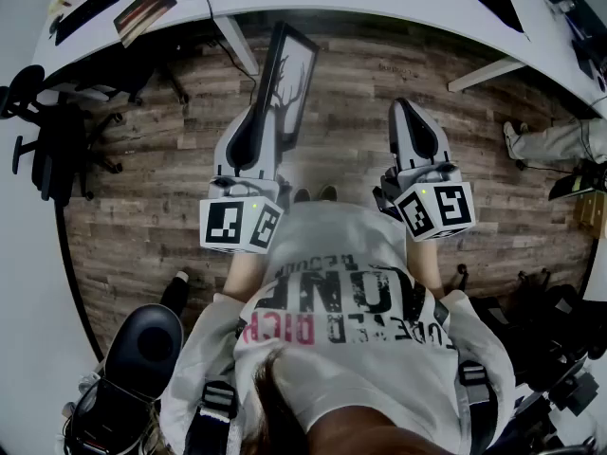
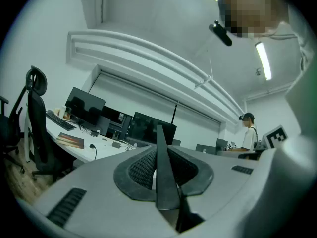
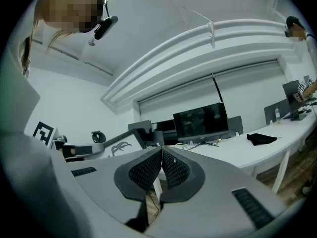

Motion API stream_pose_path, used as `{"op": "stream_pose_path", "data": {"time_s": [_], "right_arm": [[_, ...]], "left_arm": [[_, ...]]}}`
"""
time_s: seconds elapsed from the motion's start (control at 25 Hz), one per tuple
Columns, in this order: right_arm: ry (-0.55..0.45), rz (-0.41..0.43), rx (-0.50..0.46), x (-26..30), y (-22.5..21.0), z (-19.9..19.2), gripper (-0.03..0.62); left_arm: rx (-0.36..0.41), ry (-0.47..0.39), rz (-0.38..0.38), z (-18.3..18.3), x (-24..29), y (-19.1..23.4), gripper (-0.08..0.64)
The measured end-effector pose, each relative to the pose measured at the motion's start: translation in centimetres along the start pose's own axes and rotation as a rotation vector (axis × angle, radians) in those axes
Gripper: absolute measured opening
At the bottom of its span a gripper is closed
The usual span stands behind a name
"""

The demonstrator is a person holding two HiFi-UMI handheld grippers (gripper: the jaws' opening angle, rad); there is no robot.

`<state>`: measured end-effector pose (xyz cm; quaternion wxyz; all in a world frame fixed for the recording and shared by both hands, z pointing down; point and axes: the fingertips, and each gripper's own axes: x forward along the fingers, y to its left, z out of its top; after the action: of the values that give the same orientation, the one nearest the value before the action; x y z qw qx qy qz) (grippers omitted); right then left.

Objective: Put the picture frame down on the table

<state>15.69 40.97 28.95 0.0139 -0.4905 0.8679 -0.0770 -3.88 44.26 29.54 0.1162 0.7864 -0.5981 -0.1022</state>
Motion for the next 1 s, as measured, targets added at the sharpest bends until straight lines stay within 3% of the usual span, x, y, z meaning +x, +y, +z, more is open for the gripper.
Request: {"op": "stream_pose_path", "data": {"time_s": [1.0], "right_arm": [[-0.040,0.068,0.041,-2.0,-1.4,-0.2,0.002]], "left_arm": [[-0.013,-0.012,0.045,-1.1,0.2,-0.8,0.064]]}}
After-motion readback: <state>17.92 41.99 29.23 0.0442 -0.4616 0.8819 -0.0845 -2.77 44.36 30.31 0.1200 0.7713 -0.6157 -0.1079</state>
